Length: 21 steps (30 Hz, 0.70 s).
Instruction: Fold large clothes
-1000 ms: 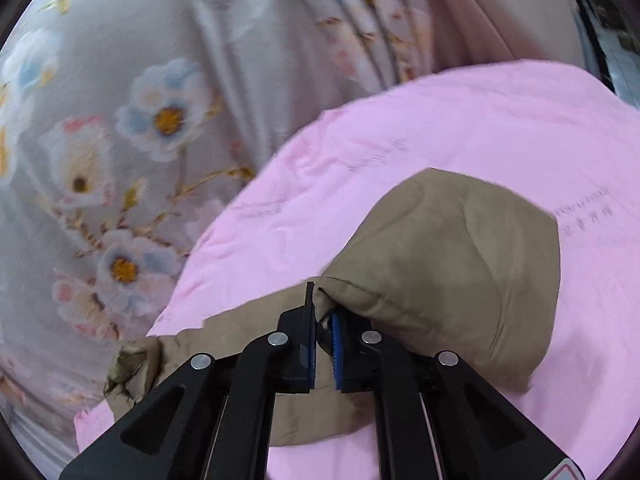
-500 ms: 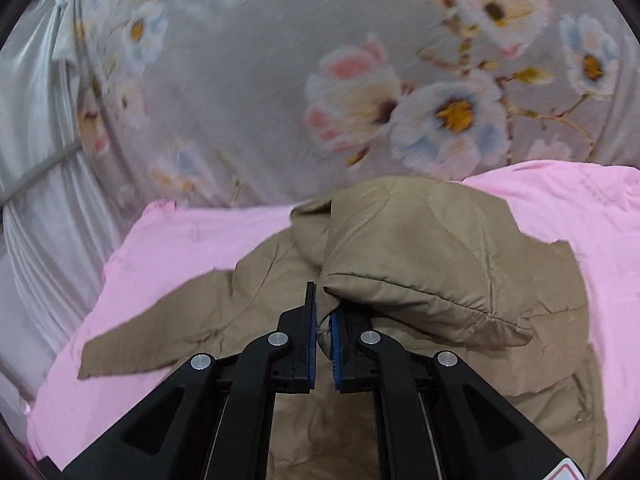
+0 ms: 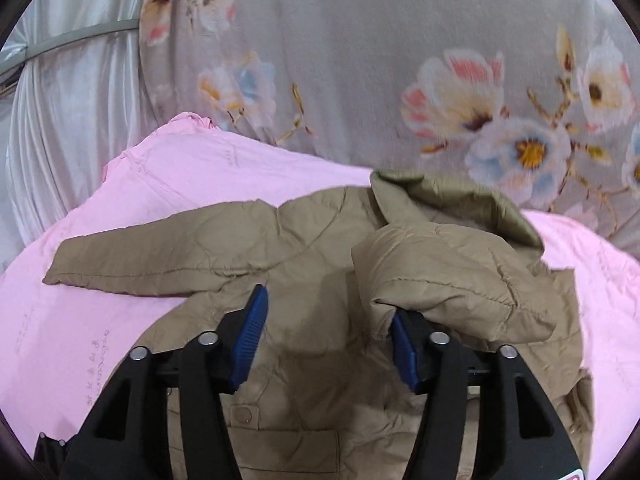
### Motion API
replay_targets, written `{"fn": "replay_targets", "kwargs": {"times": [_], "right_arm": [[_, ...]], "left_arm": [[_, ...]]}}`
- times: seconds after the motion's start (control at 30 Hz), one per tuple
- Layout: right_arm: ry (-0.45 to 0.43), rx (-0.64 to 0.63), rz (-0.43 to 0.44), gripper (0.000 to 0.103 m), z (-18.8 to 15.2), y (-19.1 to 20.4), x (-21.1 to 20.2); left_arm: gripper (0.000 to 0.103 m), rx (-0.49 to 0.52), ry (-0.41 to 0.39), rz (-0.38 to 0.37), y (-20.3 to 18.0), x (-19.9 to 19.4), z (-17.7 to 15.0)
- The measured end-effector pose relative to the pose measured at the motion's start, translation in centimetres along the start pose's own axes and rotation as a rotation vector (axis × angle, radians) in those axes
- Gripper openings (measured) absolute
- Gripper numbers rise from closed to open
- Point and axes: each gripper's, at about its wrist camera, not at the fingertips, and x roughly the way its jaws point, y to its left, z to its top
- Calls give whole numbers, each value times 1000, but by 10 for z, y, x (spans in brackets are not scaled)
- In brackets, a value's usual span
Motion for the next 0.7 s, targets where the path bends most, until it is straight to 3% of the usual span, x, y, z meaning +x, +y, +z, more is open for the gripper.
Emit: {"fn": "replay_targets", "kwargs": {"times": [0.07,0.17,0.27,0.43,0.57,0.7], "right_arm": [[36,-68,-46,68,3,10,9],[153,-100,-57,64,-13,11,32],[190,-18,-14,63,-41,-11,28],[139,155,-16,63,-71,-71,-13],[112,329,23,64,-80,-118,-30],[117,553,111,64,-88,-159,-17]], "left_arm": [[98,-1,0,-2,0,0,0],[98,-8,1,-12,2,0,0],[98,-22,9,-46,7,-1,2],[98,-53,-14,-116,16,-18,25],[98,-38,-55,-105,8,-24,67],[98,-37,-89,-65,3,-26,97]]}}
